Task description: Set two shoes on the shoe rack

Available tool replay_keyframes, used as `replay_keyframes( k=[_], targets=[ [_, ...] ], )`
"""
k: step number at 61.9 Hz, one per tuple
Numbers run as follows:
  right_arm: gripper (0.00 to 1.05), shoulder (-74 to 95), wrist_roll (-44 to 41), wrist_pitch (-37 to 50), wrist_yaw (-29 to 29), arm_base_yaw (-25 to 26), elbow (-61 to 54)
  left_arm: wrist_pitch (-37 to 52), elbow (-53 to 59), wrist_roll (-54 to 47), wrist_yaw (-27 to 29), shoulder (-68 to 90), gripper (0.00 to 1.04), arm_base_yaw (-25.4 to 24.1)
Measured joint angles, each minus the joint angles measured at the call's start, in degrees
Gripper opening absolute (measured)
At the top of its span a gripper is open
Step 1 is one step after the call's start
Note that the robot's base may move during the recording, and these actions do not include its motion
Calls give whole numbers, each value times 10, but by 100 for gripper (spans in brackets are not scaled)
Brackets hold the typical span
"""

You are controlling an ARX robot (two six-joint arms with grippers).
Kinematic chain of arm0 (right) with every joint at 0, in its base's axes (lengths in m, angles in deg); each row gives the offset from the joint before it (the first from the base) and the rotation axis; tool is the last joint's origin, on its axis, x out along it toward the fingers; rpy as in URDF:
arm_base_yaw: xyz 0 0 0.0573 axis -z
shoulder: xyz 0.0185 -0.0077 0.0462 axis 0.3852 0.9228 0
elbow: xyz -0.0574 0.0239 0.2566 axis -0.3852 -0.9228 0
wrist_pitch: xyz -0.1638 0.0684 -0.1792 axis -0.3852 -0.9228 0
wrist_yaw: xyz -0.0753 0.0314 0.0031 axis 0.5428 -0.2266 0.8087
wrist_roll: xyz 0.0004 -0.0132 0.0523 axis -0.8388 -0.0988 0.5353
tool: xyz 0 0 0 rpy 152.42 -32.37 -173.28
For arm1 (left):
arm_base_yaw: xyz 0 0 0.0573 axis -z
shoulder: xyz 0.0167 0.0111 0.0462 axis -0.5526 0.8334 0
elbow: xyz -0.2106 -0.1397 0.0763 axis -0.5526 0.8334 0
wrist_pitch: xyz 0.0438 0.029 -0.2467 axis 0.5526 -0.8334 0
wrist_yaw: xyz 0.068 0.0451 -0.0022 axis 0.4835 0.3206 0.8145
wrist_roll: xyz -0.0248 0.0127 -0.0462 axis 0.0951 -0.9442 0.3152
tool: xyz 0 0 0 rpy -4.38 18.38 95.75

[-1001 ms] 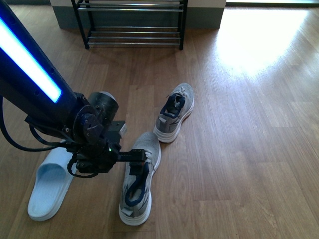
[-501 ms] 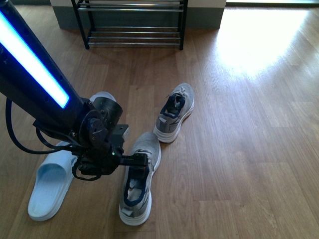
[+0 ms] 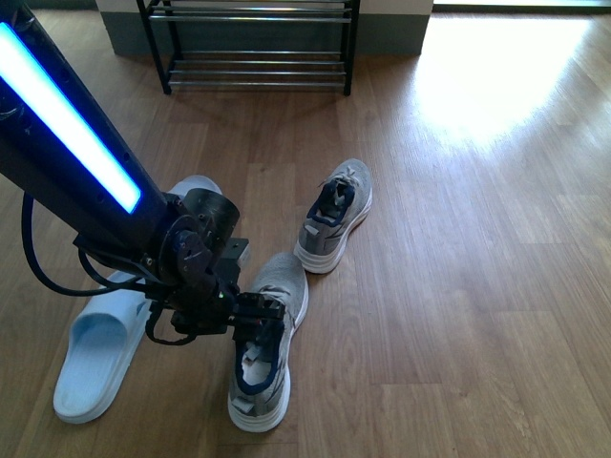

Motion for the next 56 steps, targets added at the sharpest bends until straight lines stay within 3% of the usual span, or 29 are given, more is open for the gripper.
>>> replay_keyframes(
  k=[9, 25, 40, 56],
  targets=[
    [96, 0, 0, 0, 0, 0, 0, 0, 0, 1, 8, 0, 1, 0],
    [96, 0, 0, 0, 0, 0, 0, 53, 71, 16, 69, -56, 1, -12],
    [96, 0, 0, 0, 0, 0, 0, 154, 261, 15, 187, -311, 1, -45],
    [96, 0, 0, 0, 0, 0, 0, 187, 437, -17, 313, -600, 1, -24]
  ],
)
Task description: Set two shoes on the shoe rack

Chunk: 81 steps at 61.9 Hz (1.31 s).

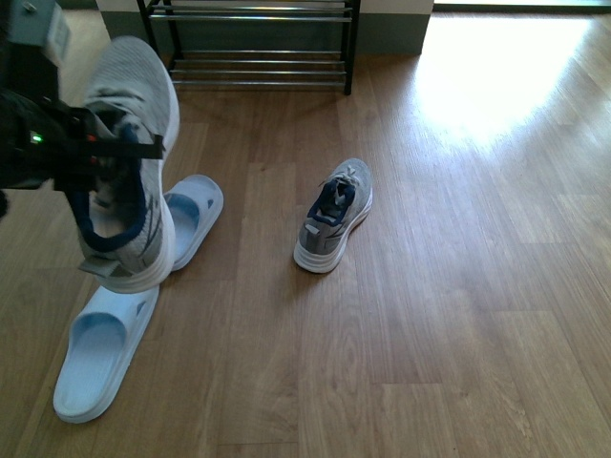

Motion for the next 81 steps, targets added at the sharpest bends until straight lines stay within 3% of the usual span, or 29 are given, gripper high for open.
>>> replay_keyframes(
  k=[9, 18, 22, 29, 34, 44, 81],
  targets=[
    [96, 0, 0, 0, 0, 0, 0, -28, 87, -30, 113, -157, 1, 35],
    [96, 0, 0, 0, 0, 0, 0, -153, 163, -15, 271, -352, 1, 115],
    [96, 0, 0, 0, 0, 0, 0, -240, 187, 23, 360, -435, 1, 170],
    [96, 0, 0, 0, 0, 0, 0, -520, 187, 215, 511, -482, 1, 257],
    [96, 0, 0, 0, 0, 0, 0, -610, 188, 310, 517, -474, 1, 260],
    [96, 0, 0, 0, 0, 0, 0, -620, 188, 377, 519, -473, 1, 262],
    [96, 0, 0, 0, 0, 0, 0, -620, 188, 395, 515, -472, 1, 264]
  ],
)
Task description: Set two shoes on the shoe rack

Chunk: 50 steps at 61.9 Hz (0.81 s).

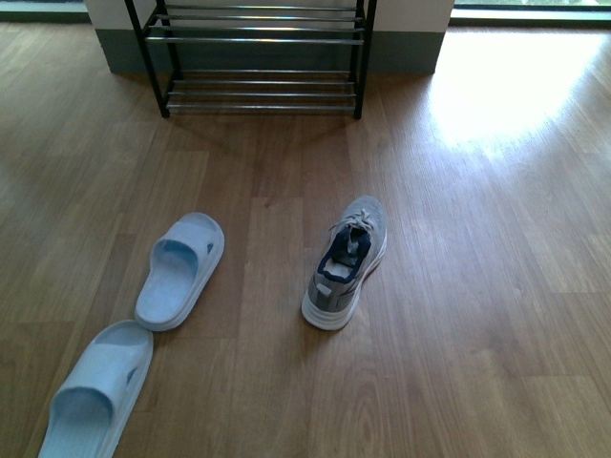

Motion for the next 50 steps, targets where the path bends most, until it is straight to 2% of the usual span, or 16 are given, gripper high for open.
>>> replay_keyframes(
  k=[50],
  targets=[
    [96, 0, 0, 0, -2, 0, 0, 0, 0, 0, 3, 0, 1, 0]
  ],
)
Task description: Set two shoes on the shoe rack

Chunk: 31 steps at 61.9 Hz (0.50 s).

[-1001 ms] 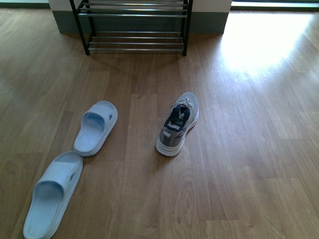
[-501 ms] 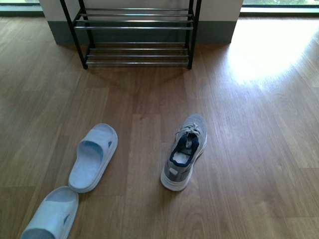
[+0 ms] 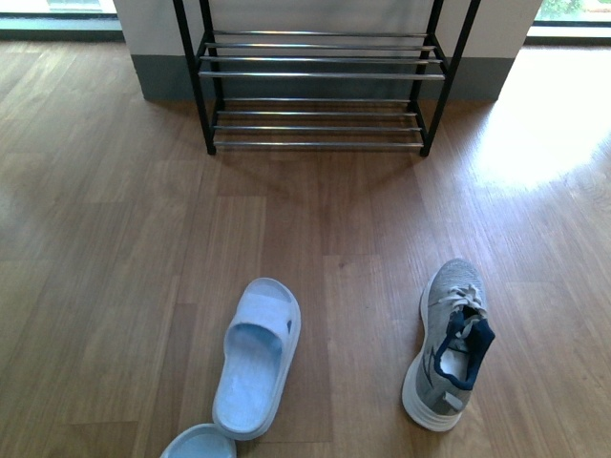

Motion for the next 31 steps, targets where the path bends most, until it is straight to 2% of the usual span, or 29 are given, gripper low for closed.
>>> replay_keyframes(
  k=[2, 5, 7, 9, 20, 23, 31],
  targets=[
    [96, 7, -1, -9, -25, 7, 3, 0, 0, 0, 1, 0, 1, 0],
    [96, 63, -16, -68, -156, 35, 25, 0, 0, 0, 2, 0, 1, 0],
    [96, 146, -21, -39, -225, 24, 25, 0, 0, 0, 1, 0, 1, 0],
    [96, 218, -23, 16, -221, 3, 23, 0, 0, 0, -3, 0, 1, 0],
    [96, 622, -28, 345, -110, -86, 78, 0, 0, 0, -3, 0, 1, 0],
    [96, 726, -28, 406, -104, -103, 105, 0, 0, 0, -3, 0, 1, 0],
    [96, 944, -26, 465, -83, -136, 169, 0, 0, 0, -3, 0, 1, 0]
  ],
)
